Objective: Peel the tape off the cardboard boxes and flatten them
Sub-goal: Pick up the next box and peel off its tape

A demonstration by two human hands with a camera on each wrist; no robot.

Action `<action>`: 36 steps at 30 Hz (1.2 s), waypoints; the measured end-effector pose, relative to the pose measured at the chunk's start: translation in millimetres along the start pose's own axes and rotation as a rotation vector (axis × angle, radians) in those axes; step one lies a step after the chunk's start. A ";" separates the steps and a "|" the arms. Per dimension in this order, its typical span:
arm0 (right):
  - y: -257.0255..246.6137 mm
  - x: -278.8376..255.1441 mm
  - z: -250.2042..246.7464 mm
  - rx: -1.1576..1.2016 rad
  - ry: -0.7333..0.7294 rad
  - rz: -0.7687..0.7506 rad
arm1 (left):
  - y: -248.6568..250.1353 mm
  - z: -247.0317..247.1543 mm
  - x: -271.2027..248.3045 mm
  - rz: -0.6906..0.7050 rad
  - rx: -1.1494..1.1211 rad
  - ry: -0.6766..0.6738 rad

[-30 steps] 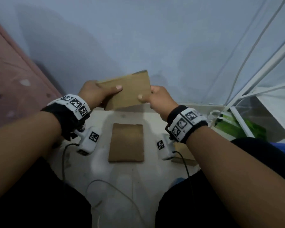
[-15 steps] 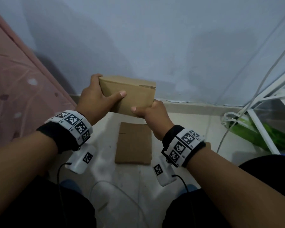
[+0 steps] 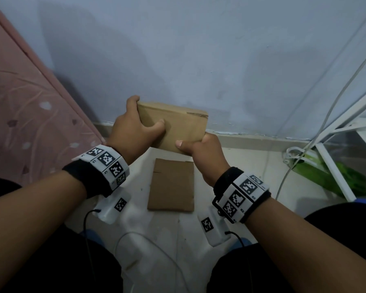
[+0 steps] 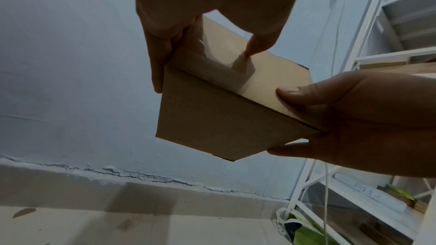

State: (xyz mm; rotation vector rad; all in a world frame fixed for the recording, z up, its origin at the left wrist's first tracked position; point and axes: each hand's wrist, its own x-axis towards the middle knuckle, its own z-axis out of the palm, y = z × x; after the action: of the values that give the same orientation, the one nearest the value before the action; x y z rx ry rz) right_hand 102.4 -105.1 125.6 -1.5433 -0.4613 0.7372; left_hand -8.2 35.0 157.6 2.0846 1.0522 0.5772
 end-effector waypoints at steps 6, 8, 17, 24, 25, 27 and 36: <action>1.3 -4.6 -1.3 -0.042 0.006 -0.018 | 3.9 1.9 -7.6 -0.026 0.010 0.029; 0.7 -5.8 -0.4 -0.036 0.003 -0.017 | 5.1 1.2 -8.9 -0.019 0.021 0.034; -4.8 -4.9 1.3 -0.007 0.020 -0.009 | 2.0 1.3 -4.2 0.060 -0.038 0.044; -12.2 -2.8 -5.1 -0.032 0.025 -0.044 | -12.2 11.5 2.7 -0.026 -0.262 0.048; -12.1 -2.4 -5.1 -0.029 0.023 -0.042 | -11.8 11.7 2.4 -0.027 -0.271 0.042; -12.3 -1.8 -4.7 -0.015 0.026 -0.034 | -11.6 10.6 3.0 -0.015 -0.278 0.032; -14.1 1.0 3.0 -0.088 0.062 -0.086 | -8.7 3.8 1.5 -0.026 -0.334 0.011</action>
State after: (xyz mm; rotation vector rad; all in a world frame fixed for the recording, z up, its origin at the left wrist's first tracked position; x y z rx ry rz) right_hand 102.9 -100.6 139.2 -1.6138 -0.5160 0.6078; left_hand -9.2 38.2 148.7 1.7754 0.9175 0.7004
